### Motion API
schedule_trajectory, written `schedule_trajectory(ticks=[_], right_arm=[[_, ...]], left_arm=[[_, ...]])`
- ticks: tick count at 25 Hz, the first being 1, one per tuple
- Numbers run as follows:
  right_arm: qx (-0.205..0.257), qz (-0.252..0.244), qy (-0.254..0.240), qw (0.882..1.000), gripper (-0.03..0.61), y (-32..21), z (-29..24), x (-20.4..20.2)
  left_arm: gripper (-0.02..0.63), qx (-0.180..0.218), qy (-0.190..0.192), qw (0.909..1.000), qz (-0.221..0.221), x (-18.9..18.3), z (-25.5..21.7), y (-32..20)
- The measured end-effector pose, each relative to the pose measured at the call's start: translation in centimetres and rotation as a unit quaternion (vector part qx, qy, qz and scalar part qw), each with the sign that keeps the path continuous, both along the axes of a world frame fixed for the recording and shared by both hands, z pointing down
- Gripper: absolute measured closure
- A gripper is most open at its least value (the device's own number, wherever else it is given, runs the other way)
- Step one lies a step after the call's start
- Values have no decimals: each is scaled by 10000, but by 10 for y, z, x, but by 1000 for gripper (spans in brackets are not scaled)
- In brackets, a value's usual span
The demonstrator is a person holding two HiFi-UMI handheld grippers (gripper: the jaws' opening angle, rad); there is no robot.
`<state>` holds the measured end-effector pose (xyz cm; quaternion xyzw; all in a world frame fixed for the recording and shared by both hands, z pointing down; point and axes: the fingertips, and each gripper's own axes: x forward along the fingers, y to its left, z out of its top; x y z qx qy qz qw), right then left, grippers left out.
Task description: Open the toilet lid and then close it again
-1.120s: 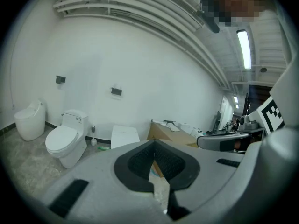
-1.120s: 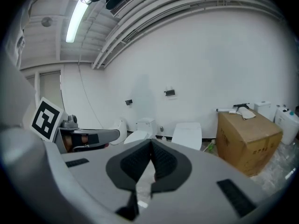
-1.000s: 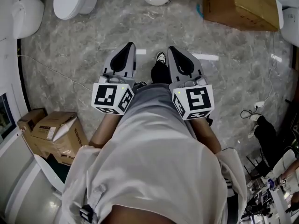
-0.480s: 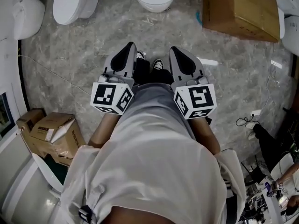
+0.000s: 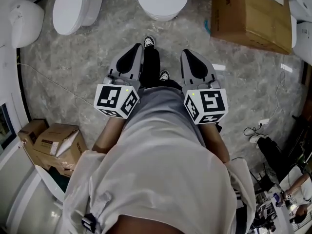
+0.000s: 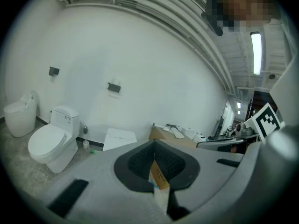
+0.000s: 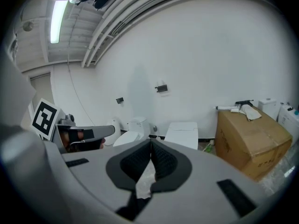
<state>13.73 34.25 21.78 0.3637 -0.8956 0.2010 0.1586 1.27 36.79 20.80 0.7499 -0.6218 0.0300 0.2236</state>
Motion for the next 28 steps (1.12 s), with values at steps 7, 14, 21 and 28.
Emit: schedule_trajectory(ticks=[7, 14, 21, 28], right_arm=[[-39, 173, 46, 9998, 568, -69, -6, -38], [-85, 312, 132, 9994, 568, -132, -5, -83], [-119, 441, 244, 9987, 568, -186, -3, -120], [-181, 558, 377, 9976, 568, -217, 7, -140]], left_arm=[[606, -12, 1, 9998, 173, -40, -6, -74], [606, -67, 39, 9993, 356, -83, -3, -144], [604, -92, 95, 9986, 503, -120, 2, -201], [604, -241, 188, 9981, 541, -150, 22, -231]])
